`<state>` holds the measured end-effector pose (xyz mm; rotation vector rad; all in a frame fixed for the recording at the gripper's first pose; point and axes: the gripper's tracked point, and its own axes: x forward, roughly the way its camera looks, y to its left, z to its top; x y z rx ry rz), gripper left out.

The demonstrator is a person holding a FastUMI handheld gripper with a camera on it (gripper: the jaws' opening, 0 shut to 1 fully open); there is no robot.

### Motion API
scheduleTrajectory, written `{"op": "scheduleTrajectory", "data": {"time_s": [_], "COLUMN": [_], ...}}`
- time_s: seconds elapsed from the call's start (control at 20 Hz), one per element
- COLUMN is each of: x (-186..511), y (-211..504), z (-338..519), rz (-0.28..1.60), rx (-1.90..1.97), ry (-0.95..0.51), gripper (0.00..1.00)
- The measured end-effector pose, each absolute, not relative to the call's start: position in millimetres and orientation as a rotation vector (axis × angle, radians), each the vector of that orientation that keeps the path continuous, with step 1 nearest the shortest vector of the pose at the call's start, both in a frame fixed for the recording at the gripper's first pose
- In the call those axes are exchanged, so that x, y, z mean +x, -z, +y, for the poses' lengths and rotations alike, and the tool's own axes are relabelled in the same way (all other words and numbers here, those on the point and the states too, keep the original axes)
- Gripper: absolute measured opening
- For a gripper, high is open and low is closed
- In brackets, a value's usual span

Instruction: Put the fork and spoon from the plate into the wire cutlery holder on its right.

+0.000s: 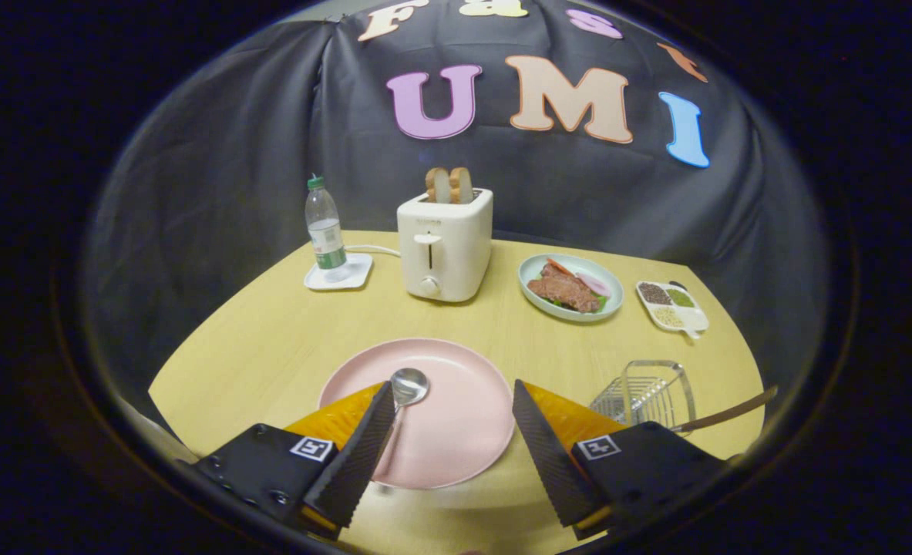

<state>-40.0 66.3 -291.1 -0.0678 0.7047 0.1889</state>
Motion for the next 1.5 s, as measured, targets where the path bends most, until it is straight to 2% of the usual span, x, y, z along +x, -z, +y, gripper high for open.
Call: {"op": "scheduleTrajectory", "data": {"time_s": [0.6, 0.95, 1.45, 1.5], "x": [-52.5, -53.4, -62.5, -63.3], "y": [363.1, 376.3, 382.0, 382.1], "z": [105.3, 111.5, 122.9, 122.9], "rz": [0.815, 0.85, 0.888, 0.894], "rx": [-0.13, -0.147, -0.146, -0.138], "ry": [-0.219, -0.213, -0.238, -0.242], "gripper": [0.98, 0.97, 0.32, 0.32]}}
